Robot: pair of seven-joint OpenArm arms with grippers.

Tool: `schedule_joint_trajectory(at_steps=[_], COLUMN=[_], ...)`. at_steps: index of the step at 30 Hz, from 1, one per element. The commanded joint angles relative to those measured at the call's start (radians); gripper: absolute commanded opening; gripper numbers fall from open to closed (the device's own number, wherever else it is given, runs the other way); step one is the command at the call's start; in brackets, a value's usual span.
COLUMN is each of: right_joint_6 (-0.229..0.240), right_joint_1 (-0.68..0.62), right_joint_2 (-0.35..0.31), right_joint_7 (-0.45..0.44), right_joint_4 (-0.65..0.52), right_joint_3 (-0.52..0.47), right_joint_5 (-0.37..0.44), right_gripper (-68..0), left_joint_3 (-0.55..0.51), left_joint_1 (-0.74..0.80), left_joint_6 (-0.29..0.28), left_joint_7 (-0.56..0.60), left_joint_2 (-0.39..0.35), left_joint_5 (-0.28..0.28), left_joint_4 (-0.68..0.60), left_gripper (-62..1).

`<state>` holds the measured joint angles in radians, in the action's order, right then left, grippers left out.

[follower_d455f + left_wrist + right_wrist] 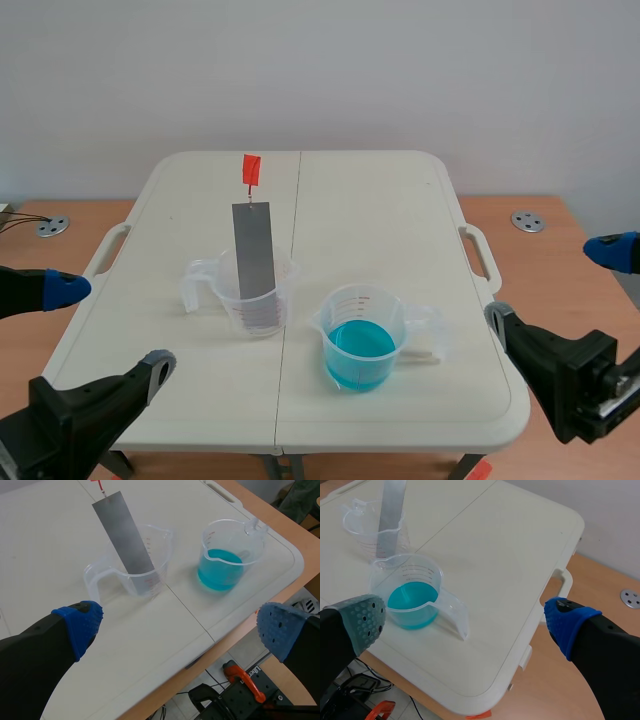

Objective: Hold the metal plate by the orange handle, dip it into the blue solution, take it out and point at it, then put the plate back in the beaker on the left.
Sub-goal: 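Lift the metal plate out of the left beaker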

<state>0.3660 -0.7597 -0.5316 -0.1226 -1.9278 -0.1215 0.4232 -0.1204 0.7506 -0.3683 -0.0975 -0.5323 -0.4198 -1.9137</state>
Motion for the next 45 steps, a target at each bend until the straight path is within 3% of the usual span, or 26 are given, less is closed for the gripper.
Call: schedule_joint_trajectory(at_steps=[1,23,24,27,35,40,45], right_joint_6=[0.000,0.000,0.000,0.000,0.000,0.000,0.009], right_joint_1=[0.009,0.012,0.012,0.012,0.012,0.012,0.012], right_joint_2=[-0.003,-0.003,-0.003,-0.003,-0.003,-0.003,-0.003], right_joint_7=[-0.015,-0.019,-0.019,-0.019,-0.018,-0.019,-0.032], right_joint_4=[-0.005,-0.005,-0.005,-0.005,-0.005,-0.005,-0.005], right_joint_3=[-0.002,-0.002,-0.002,-0.002,-0.002,-0.002,-0.002], right_joint_5=[0.007,0.007,0.007,0.007,0.007,0.008,0.008], right_gripper=[-1.2,-1.2,-1.2,-1.2,-1.2,-1.2,-1.2], left_joint_3=[-0.002,-0.002,-0.002,-0.002,-0.002,-0.002,-0.002], left_joint_1=[0.000,-0.006,-0.006,-0.005,0.002,0.072,0.173], left_joint_6=[-0.001,0.010,0.010,0.017,0.018,0.018,0.018], left_joint_7=[0.017,0.018,0.018,0.000,-0.057,-0.145,-0.203], left_joint_2=[0.000,0.000,0.000,0.000,0.000,-0.001,0.000], left_joint_5=[-0.006,-0.006,-0.006,0.005,0.017,0.097,0.141], left_joint_4=[-0.010,-0.010,-0.010,-0.010,-0.009,-0.003,0.016], left_gripper=[1.4,1.0,-9.9,-59.7,-57.5,-57.5,-57.5])
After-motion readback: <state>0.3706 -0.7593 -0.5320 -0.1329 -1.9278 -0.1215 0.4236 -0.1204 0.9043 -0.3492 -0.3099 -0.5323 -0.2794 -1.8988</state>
